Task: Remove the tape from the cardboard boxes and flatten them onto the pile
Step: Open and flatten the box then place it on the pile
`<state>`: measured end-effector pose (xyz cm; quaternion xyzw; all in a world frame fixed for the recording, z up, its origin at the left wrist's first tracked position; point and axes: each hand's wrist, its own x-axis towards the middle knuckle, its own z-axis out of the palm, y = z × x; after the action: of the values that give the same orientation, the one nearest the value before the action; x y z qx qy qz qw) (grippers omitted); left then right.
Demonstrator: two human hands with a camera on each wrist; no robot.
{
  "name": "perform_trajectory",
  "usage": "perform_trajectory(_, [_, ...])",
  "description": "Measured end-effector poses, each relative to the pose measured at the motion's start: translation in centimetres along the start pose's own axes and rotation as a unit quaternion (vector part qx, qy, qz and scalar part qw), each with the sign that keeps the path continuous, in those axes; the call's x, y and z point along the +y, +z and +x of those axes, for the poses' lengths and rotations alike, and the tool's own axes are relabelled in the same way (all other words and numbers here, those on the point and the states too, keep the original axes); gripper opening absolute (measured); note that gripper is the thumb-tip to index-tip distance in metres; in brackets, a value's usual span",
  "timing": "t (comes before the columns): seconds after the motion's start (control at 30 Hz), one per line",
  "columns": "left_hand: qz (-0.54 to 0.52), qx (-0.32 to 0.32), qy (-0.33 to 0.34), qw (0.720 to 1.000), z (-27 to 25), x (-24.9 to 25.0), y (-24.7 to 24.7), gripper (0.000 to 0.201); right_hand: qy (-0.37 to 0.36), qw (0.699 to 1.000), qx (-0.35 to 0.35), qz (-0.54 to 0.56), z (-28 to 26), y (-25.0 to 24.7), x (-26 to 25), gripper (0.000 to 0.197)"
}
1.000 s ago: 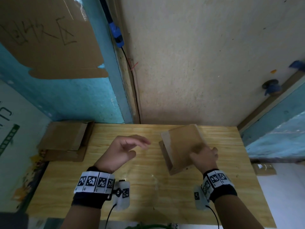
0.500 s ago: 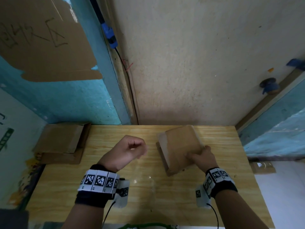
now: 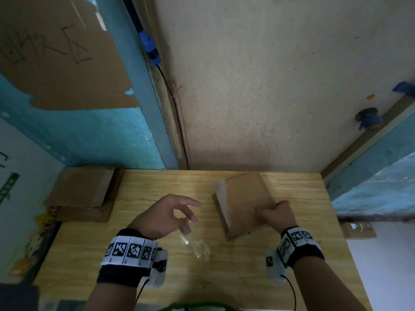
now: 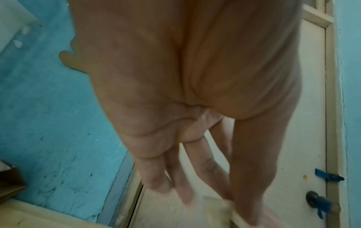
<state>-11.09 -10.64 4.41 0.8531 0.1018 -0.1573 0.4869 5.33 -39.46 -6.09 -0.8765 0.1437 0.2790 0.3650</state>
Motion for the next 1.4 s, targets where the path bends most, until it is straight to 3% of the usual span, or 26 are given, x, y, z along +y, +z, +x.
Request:
perform_trajectory(0.07, [0.031,-0.005,-0.023,0.999,-0.3,0.1,0.0,0.072,0.0,1.0,-0.003,0.015,0.0,-0.1,-0.1,0.102])
perform_trajectory(0.13, [0.014,-0.028,-0.022,0.999,-0.6,0.4,-0.1,0.076,-0.001,0.999,-0.016,0.03,0.0,-0.3,-0.1,0.095])
perform_trajectory(0.2, [-0.028,-0.023,0.001,0.999,-0.6,0.1,0.0,0.062,-0.004,0.999,-0.025,0.033,0.0,-0.6,0.0,0.09])
perform_trajectory(0.33, [0.053,0.092,0.042,0.993,0.0,-1.2,0.5,0.02,-0.01,0.999,-0.024,0.027,-0.3,-0.7,-0.1,0.092])
perform_trajectory(0.43, [0.047,0.108,0.074,0.99,0.3,-1.5,0.4,0.013,-0.016,0.999,-0.024,0.023,-0.5,-0.6,0.0,0.093])
perform_trajectory(0.57, [0.079,0.054,0.035,0.995,0.4,-1.9,0.3,0.014,-0.009,0.999,-0.023,0.022,-0.6,-0.6,0.3,0.099])
perform_trajectory(0.7, [0.106,0.05,0.019,0.993,0.1,-1.7,0.3,0.013,0.005,0.999,-0.02,0.033,-0.8,-1.0,0.4,0.111])
perform_trajectory(0.77, [0.095,0.075,0.012,0.993,-0.2,-1.4,0.2,0.008,0.006,0.999,-0.011,0.031,-0.8,-1.2,0.5,0.101])
perform_trajectory(0.9, [0.067,0.119,-0.012,0.99,-0.4,-1.2,0.2,0.032,-0.007,0.998,-0.015,0.066,-0.8,-1.7,0.7,0.063])
perform_trajectory(1.03, [0.099,0.087,-0.02,0.991,-0.3,-1.3,0.2,0.01,-0.016,0.994,-0.043,0.098,-0.8,-2.0,0.7,0.038])
perform_trajectory(1.13, [0.126,0.08,-0.017,0.989,-0.1,-1.7,0.3,0.01,-0.041,0.995,-0.049,0.082,-1.1,-1.9,0.8,0.019])
perform_trajectory(1.4, [0.133,0.072,0.005,0.988,0.4,-2.0,-0.1,0.02,-0.069,0.991,-0.071,0.088,-1.9,-2.0,0.6,0.031])
